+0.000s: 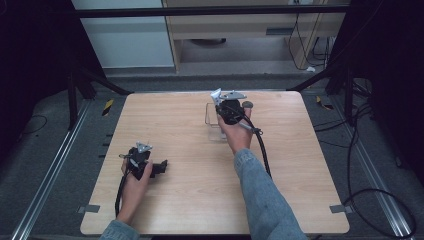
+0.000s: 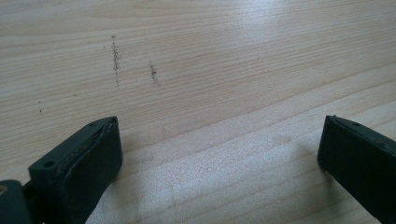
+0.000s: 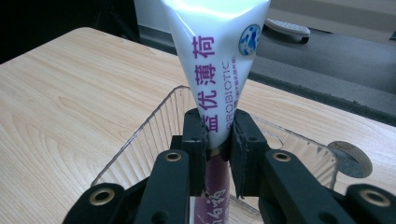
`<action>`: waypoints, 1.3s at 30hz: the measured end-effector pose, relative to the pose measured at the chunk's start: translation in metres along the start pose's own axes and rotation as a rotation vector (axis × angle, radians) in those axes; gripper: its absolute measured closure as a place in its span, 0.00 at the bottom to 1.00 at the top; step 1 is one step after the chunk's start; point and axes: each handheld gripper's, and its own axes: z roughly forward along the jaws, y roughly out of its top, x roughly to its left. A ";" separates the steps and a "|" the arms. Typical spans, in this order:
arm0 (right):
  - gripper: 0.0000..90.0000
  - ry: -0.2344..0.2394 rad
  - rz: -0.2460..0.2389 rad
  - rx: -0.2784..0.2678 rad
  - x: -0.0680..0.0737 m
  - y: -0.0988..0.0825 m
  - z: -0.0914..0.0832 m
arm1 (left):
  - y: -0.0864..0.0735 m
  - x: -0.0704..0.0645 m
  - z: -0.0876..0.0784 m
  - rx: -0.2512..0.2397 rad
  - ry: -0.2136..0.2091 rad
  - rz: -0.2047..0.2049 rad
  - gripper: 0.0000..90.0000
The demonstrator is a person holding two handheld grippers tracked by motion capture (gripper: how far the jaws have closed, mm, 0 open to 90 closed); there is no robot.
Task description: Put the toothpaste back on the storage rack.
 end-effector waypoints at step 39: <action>0.85 0.003 -0.055 0.064 0.017 0.012 0.022 | 0.000 0.000 0.000 0.002 0.000 0.003 0.00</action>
